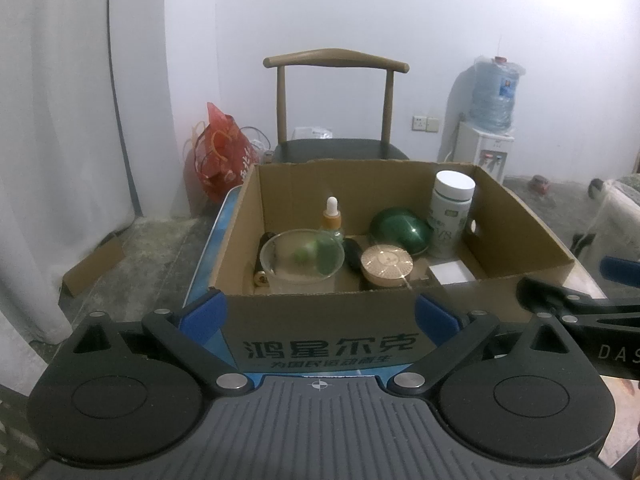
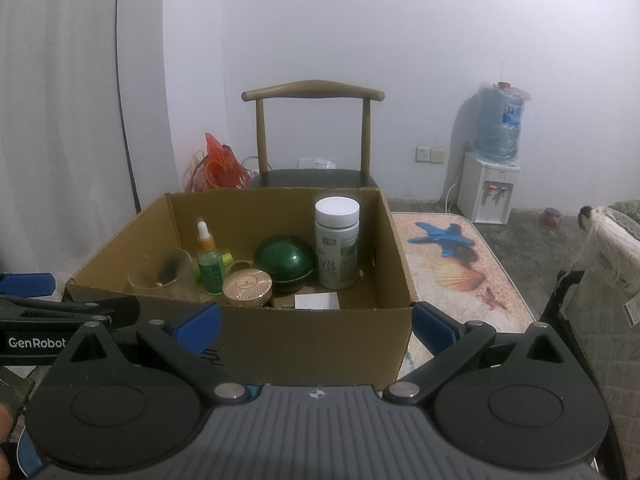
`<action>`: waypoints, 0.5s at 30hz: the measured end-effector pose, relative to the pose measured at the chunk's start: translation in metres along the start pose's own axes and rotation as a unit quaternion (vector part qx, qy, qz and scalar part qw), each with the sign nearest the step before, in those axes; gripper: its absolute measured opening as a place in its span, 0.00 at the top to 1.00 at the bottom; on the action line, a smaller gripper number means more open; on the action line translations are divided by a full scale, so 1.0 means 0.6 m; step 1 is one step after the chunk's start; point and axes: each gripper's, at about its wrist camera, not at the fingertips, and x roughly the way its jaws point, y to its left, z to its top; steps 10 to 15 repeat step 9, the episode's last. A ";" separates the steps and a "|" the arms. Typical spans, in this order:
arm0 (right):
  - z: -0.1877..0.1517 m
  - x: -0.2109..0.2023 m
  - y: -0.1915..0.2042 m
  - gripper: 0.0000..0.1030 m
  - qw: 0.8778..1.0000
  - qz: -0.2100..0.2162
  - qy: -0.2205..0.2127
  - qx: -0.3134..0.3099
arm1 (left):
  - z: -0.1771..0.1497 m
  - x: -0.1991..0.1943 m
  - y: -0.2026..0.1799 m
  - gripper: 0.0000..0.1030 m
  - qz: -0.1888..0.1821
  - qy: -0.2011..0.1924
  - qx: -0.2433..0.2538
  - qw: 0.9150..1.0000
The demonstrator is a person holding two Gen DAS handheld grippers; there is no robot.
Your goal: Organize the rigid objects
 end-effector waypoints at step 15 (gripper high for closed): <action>0.000 0.000 0.000 0.00 1.000 0.000 0.000 0.000 | 0.000 0.000 0.000 0.02 0.000 0.000 0.000 1.000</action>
